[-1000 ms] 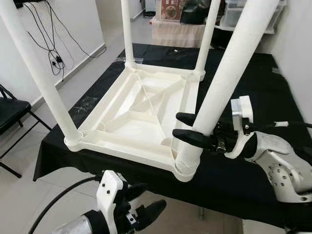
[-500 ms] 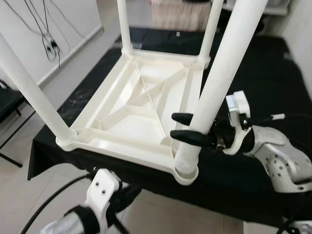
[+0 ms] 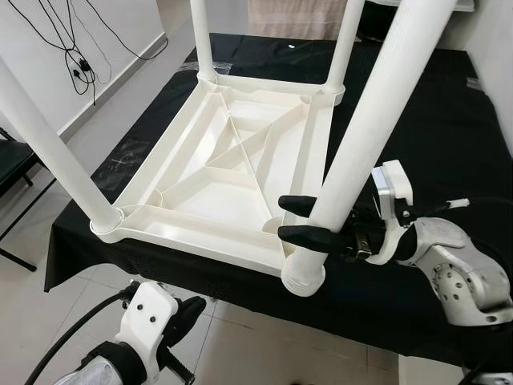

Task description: Building children table

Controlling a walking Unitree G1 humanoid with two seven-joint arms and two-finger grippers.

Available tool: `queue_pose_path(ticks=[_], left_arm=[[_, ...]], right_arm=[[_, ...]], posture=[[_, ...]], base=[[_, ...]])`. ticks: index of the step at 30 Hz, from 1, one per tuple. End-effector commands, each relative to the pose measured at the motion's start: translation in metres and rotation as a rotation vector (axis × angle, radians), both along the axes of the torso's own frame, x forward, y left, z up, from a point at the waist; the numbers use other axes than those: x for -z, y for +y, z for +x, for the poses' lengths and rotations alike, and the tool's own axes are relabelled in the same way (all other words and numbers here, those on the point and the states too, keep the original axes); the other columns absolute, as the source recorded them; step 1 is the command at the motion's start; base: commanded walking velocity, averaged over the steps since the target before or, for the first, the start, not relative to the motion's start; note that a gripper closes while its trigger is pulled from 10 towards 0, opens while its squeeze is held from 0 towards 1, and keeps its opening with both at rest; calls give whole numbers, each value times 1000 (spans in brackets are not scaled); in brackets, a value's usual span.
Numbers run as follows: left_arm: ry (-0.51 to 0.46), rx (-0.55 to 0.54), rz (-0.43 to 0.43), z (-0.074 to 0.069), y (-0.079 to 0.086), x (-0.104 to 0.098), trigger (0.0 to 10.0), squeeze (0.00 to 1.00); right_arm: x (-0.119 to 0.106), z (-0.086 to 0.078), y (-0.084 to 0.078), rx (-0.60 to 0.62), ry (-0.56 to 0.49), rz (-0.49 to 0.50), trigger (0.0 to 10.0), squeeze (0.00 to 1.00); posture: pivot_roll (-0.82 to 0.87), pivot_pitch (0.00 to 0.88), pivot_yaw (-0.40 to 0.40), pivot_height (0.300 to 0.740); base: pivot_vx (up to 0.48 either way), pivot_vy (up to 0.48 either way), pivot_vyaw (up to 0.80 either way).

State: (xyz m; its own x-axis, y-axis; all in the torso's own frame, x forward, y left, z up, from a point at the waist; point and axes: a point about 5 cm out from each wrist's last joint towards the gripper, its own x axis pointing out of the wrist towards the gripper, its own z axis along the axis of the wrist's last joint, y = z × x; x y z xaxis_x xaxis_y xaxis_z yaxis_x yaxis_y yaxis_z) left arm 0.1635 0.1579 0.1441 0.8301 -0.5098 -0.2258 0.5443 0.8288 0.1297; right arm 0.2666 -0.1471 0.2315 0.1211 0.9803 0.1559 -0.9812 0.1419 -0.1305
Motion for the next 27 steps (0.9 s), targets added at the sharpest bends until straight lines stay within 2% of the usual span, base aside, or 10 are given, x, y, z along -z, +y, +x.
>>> queue_pose_path(ticks=[1,7,13,27], left_arm=[[3,-40,24,1,6,4,10000,0],[-18,-62,25,3,8,2,10000,0],[-22,-65,25,1,7,4,10000,0],[-32,-58,36,3,8,3,10000,0]], right_arm=[[5,-3,4,3,-12,-20,10000,0],[7,2,5,55,-35,-29,10000,0],[7,1,-5,69,-32,-32,10000,0],[11,-4,-9,-5,-23,-100,10000,0]], posture=[[79,225,3,740],[83,217,5,740],[83,217,11,740],[83,226,16,740]], base=[[0,0,0],[0,0,0],[0,0,0],[0,0,0]])
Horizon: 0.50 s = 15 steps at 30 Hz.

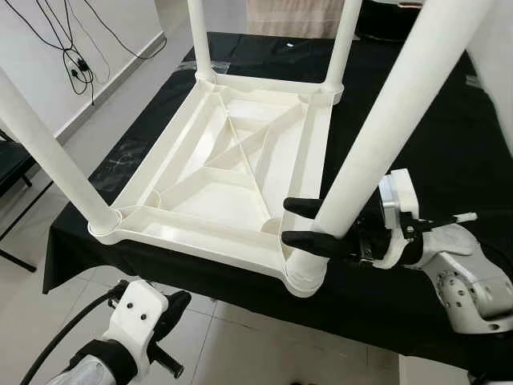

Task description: Building children table

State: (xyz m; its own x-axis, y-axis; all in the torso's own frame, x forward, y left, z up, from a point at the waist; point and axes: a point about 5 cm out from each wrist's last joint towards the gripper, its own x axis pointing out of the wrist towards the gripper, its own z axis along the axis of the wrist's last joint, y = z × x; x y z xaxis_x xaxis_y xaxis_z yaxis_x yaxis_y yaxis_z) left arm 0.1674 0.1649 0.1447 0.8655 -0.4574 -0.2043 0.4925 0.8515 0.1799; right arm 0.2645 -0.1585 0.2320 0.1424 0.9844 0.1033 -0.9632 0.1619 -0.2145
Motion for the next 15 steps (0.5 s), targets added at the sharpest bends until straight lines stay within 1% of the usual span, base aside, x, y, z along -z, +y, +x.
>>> queue_pose_path(ticks=[1,5,8,10,12,15], left_arm=[[10,-4,3,-1,1,4,10000,0],[7,-4,4,-1,0,3,10000,0],[3,-3,4,0,0,3,10000,0],[3,-3,4,0,0,3,10000,0],[1,-1,4,1,-1,2,10000,0],[0,0,4,1,-1,2,10000,0]], right_arm=[[12,-2,3,-43,55,-43,10000,0],[12,-2,4,-64,57,-55,10000,0],[16,-7,11,-128,53,-113,10000,0],[16,-7,11,-128,53,-113,10000,0],[17,-8,15,-157,42,-148,10000,0],[16,-7,17,-171,30,-170,10000,0]], posture=[[83,226,16,740],[83,226,16,740],[85,231,17,740],[85,231,17,740],[84,232,17,740],[83,232,17,740]], base=[[0,0,0],[0,0,0],[0,0,0],[0,0,0],[0,0,0],[0,0,0]])
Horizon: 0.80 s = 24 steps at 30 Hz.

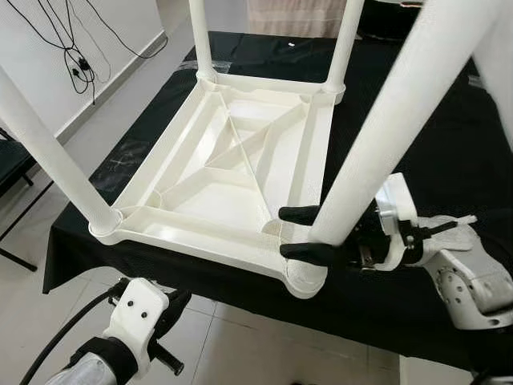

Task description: Building children table

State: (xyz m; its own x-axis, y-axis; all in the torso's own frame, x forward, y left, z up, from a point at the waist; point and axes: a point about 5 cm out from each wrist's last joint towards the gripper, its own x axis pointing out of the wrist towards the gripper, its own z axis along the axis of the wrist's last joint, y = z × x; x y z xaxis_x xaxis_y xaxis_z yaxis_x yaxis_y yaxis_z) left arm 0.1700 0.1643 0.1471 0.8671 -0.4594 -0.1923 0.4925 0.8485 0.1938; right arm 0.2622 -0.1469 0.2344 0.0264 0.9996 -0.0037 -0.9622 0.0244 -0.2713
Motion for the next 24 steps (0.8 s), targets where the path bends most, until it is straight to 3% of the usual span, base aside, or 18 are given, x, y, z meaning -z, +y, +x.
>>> queue_pose_path(ticks=[1,5,13,19,24], left_arm=[[15,-3,-2,-1,-1,5,10000,0],[11,-3,-3,-1,-2,4,10000,0],[8,-10,-8,-1,-4,4,10000,0],[8,-11,-9,-1,-4,4,10000,0],[8,-11,-11,-1,-4,4,10000,0]], right_arm=[[18,-4,7,-67,72,-84,10000,0],[15,2,8,-89,56,-143,10000,0],[16,7,8,-107,72,-159,10000,0],[15,5,8,-133,102,-157,10000,0],[8,8,10,-128,151,-86,10000,0]], posture=[[83,233,14,740],[82,236,7,740],[81,241,-3,740],[80,241,-4,740],[74,241,-8,740]], base=[[0,0,0],[0,0,0],[0,0,0],[0,0,0],[0,0,0]])
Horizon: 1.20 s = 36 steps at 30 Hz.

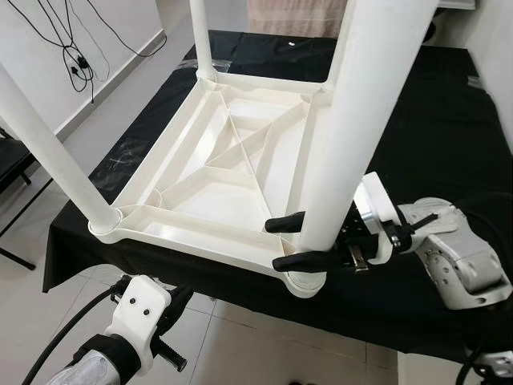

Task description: Building children table

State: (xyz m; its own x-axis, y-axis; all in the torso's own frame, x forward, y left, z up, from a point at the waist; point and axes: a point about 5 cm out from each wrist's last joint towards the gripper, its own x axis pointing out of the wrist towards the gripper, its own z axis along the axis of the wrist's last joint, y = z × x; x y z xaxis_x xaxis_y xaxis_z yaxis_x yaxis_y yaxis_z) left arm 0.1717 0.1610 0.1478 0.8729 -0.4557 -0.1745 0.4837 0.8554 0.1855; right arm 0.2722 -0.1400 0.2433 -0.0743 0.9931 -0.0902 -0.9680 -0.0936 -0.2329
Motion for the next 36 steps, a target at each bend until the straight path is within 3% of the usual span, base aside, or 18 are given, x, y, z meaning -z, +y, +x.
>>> queue_pose_path(ticks=[1,4,6,20,24,36], left_arm=[[18,-3,5,-2,-1,5,10000,0],[18,-4,4,-2,-1,5,10000,0],[17,-8,1,-2,-2,5,10000,0],[17,-3,4,-1,-2,6,10000,0],[13,3,6,0,-3,6,10000,0],[5,12,7,4,-3,6,10000,0]], right_arm=[[16,3,5,17,111,17,10000,0],[19,11,7,100,102,26,10000,0],[27,23,10,269,94,37,10000,0],[31,13,11,316,106,100,10000,0],[38,2,15,424,77,124,10000,0],[45,-13,21,501,2,123,10000,0]], posture=[[73,240,-10,740],[73,241,-10,740],[70,242,-10,740],[66,233,-5,740],[61,225,-5,740],[47,219,0,740]], base=[[0,0,0],[0,0,0],[0,0,0],[0,0,0],[0,0,0],[0,0,0]])
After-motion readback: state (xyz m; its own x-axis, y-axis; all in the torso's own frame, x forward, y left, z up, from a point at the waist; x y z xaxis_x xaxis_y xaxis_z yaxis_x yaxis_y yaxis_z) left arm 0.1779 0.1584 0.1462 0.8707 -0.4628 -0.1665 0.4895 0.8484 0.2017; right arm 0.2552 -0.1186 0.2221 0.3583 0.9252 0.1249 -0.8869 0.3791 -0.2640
